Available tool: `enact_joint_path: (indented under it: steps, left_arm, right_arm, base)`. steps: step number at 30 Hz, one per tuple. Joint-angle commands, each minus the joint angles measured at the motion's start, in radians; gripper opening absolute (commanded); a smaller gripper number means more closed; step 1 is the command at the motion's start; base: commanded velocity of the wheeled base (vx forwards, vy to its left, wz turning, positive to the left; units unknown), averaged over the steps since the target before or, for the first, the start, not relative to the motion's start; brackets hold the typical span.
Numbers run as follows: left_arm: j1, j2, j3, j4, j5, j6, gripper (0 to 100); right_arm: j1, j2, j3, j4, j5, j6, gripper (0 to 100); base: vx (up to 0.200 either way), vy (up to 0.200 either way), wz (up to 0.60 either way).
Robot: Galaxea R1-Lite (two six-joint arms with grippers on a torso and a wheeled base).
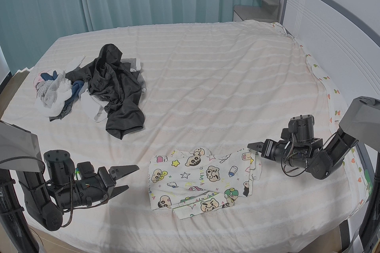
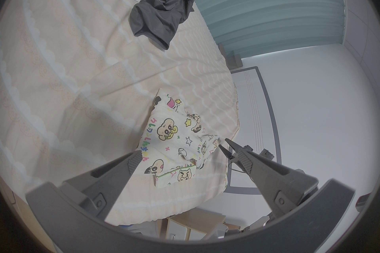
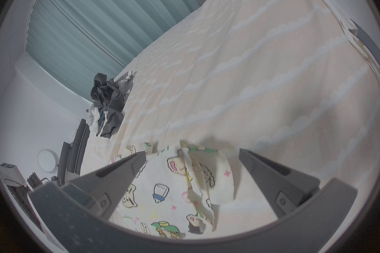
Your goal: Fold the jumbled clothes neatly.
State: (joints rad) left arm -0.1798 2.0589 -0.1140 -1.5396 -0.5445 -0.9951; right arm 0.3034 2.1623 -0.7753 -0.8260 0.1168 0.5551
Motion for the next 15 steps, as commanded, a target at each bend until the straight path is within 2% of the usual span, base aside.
enact_joint_path:
  steps: [1,4,6,7,9,15]
  left_arm:
    - [0.0,0.004,0.001,-0.001,0.0,0.0,100]
    - [0.0,0.009,-0.001,-0.001,0.001,0.0,100]
    - [0.0,0.009,-0.001,-0.001,0.001,0.0,100]
    - [0.0,0.009,0.001,-0.001,0.001,0.0,100]
    - [-0.001,0.009,0.001,-0.001,0.003,0.0,100]
    - [-0.001,0.01,0.001,-0.001,0.02,0.0,100]
  right_arm:
    - [-0.013,-0.032,0.073,-0.033,0.006,0.012,100]
    - [0.034,-0.044,0.194,-0.113,0.009,0.016,100]
    - [0.049,-0.042,0.214,-0.137,0.007,0.014,100]
    - [0.089,-0.042,0.28,-0.231,0.007,0.017,100]
    - [0.112,-0.039,0.318,-0.285,0.011,0.017,100]
    - [0.145,0.036,0.337,-0.349,0.011,0.016,100]
  base:
    - [0.0,0.0,0.0]
    - [0.0,0.0,0.0]
    - [0.0,0.0,0.0]
    - [0.0,0.0,0.0]
    - [0.0,0.0,0.0]
    - [0.0,0.0,0.0]
